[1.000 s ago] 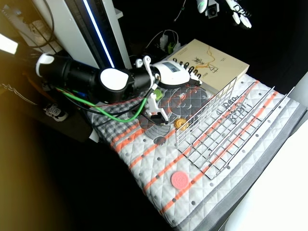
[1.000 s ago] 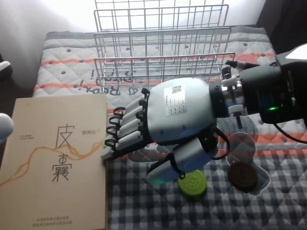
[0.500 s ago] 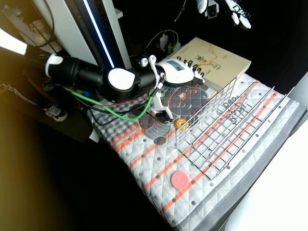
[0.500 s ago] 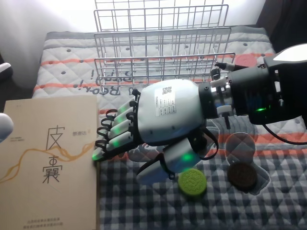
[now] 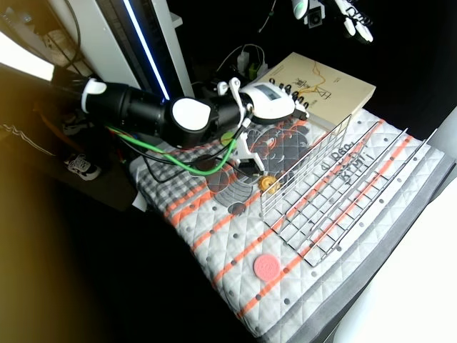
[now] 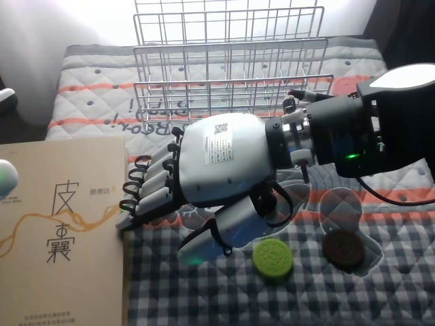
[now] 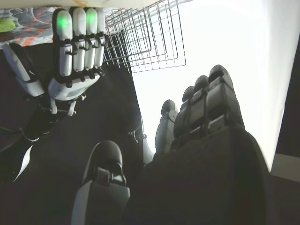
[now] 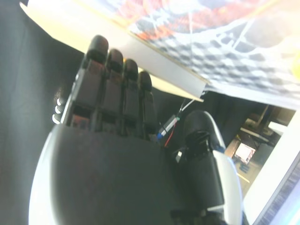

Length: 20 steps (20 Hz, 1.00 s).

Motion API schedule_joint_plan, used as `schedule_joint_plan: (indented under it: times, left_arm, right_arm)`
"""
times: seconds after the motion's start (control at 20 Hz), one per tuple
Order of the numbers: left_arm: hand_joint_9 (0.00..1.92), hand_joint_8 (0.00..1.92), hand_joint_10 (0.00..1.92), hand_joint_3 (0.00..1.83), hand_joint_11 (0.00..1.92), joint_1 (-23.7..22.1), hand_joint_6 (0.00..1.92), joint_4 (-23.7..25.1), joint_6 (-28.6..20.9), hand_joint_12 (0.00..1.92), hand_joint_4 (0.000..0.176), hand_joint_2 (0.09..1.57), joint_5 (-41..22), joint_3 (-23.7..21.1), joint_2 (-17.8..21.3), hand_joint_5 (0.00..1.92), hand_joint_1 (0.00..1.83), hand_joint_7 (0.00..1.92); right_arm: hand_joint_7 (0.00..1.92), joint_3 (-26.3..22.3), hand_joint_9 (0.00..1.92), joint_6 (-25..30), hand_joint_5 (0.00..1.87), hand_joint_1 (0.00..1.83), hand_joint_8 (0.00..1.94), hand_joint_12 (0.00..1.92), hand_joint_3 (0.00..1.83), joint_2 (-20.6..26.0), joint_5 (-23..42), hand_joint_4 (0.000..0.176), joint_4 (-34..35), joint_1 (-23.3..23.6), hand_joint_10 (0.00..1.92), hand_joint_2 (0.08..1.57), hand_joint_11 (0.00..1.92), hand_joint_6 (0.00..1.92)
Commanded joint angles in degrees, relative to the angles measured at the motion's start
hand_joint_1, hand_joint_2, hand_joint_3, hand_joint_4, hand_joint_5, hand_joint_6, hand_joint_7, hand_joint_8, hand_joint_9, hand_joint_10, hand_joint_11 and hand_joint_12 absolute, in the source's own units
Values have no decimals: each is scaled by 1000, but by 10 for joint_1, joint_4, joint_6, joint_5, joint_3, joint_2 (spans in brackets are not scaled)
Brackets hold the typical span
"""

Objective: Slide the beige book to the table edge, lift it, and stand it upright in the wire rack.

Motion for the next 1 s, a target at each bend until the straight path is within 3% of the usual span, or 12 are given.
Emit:
schedule_joint_plan:
  times: [0.0,0.05,0.1,0.2,0.5,0.7,0.75,0.8,0.85,0.9,0.95]
  left_arm:
    - [0,0,0,14,0,-2,10,-3,-4,0,138,1203,-73,4,-1,98,0,0]
    - [0,0,0,14,0,-2,10,-3,-4,0,138,1203,-73,4,-1,98,0,0]
    - [0,0,0,13,0,-2,9,-3,-5,0,128,1203,-73,4,-2,99,0,0]
    - [0,0,0,15,0,-2,8,-4,-5,0,129,1209,-73,4,-3,98,0,0]
    - [0,0,0,22,0,-2,5,-16,-15,0,110,1228,-92,6,-15,98,0,0]
    - [0,0,0,28,0,-1,2,-43,-65,0,131,1260,-129,20,-40,71,26,0]
    - [0,0,0,26,0,1,10,-50,-72,0,97,1268,-132,22,-44,94,98,0]
    - [36,5,5,8,39,7,5,-60,-91,32,36,1274,-133,28,-48,148,191,73]
    - [139,6,6,7,7,14,6,-70,-113,391,30,1247,-133,35,-53,181,240,159]
    - [194,5,10,1,1,25,4,-83,-144,613,26,1228,-134,44,-60,203,290,203]
    - [237,7,16,0,0,38,5,-100,-182,763,9,1209,-137,55,-69,227,342,237]
  right_arm:
    - [385,1,394,1,324,0,13,104,2,-3,27,0,34,10,16,1369,431,10]
    - [385,1,394,1,324,0,13,104,2,-3,27,0,34,10,16,1369,431,10]
    - [393,1,430,1,326,0,2,324,0,-3,27,0,34,10,0,1373,364,1]
    - [388,1,402,1,331,0,3,519,0,-3,27,0,34,10,0,1379,257,1]
    - [336,-2,353,1,289,0,0,517,0,17,27,0,44,10,0,1360,172,0]
    - [338,-20,336,-5,297,0,1,509,1,68,27,0,94,9,0,1371,146,3]
    - [338,-28,334,-22,299,0,1,507,7,81,30,0,115,7,1,1384,140,3]
    - [338,-41,320,-51,311,0,0,532,1,103,36,0,154,4,0,1396,105,0]
    - [313,-54,297,-77,296,0,1,616,0,123,44,0,193,-1,0,1417,65,0]
    - [351,-65,342,-107,333,0,2,689,0,141,55,0,235,-8,4,1444,100,0]
    - [351,-74,354,-138,341,0,0,708,0,160,70,0,284,-15,6,1438,112,1]
